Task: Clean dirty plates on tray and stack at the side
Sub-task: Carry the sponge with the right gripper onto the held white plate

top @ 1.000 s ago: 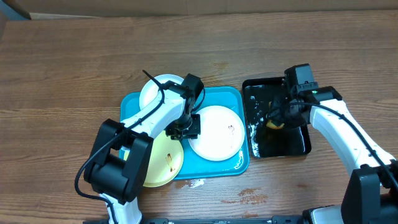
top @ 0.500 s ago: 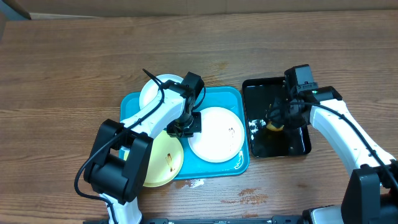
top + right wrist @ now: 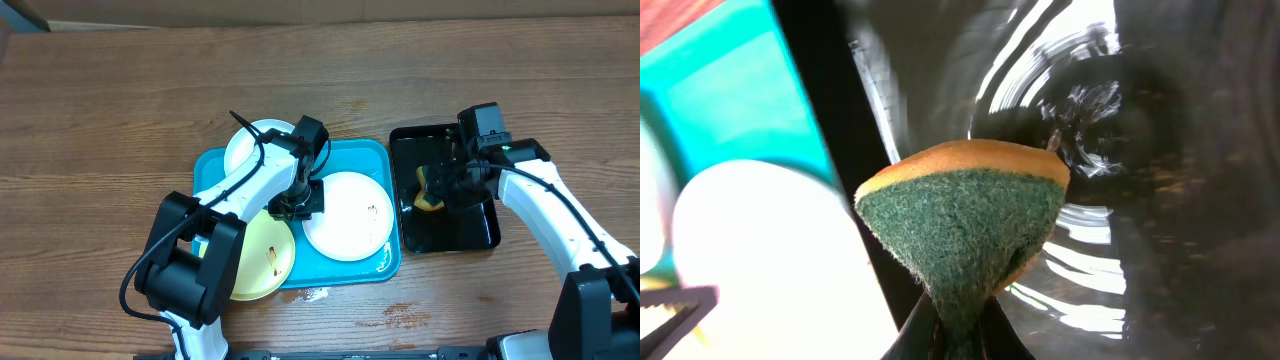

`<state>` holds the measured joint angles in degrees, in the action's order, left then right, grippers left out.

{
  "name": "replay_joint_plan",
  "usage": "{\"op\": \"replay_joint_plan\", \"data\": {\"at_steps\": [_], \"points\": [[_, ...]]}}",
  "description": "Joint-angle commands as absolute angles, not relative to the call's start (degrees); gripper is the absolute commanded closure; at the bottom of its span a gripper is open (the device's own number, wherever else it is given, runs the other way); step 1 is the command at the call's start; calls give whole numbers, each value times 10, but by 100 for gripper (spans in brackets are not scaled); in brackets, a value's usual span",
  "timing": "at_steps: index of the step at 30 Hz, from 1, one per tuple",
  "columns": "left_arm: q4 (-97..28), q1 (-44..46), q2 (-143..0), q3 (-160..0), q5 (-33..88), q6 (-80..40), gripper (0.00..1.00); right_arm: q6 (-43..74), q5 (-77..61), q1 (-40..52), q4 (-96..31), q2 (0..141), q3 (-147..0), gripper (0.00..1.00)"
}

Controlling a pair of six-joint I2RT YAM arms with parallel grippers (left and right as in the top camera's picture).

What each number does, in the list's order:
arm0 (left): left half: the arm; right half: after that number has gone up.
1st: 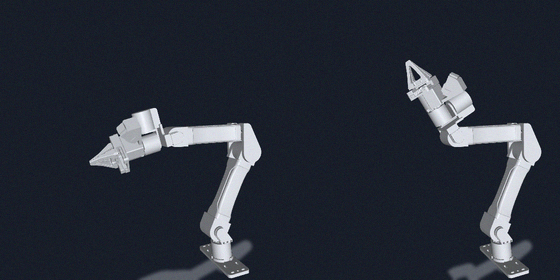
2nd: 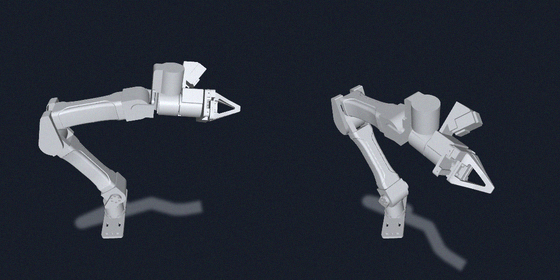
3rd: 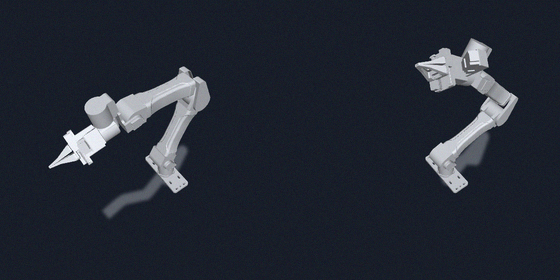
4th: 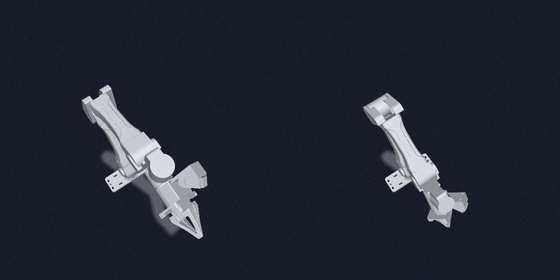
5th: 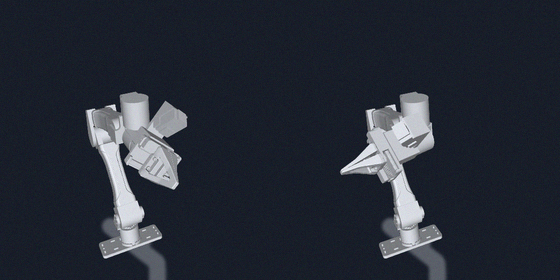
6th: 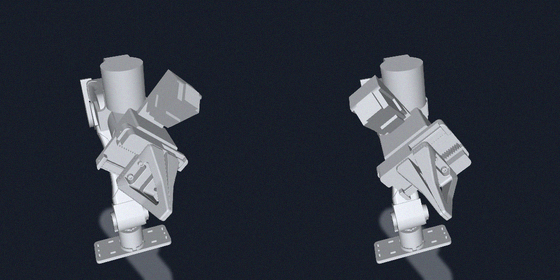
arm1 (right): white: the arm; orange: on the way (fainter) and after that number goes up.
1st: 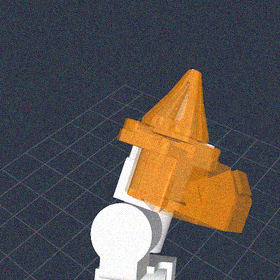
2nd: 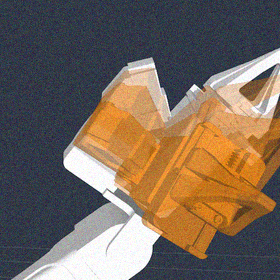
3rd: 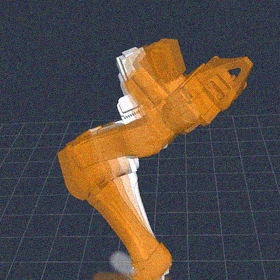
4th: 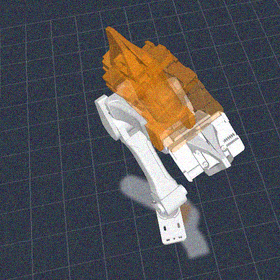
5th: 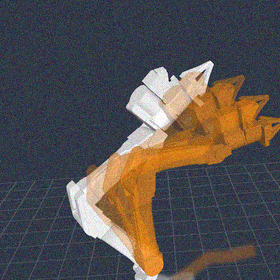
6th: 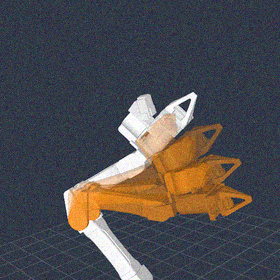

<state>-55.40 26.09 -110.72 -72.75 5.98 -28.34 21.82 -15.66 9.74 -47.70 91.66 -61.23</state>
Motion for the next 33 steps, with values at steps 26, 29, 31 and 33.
{"op": "replay_joint_plan", "data": {"at_steps": [26,29,31,33], "points": [[-550,255,-1114,-736,54,-352,96,164,168,419,-379,906,-591,96],[-550,255,-1114,-736,54,-352,96,165,159,420,-339,906,-567,96],[-550,255,-1114,-736,54,-352,96,163,137,421,-319,906,-555,96],[-549,255,-1114,-736,54,-352,96,163,123,421,-305,906,-548,96]]}}
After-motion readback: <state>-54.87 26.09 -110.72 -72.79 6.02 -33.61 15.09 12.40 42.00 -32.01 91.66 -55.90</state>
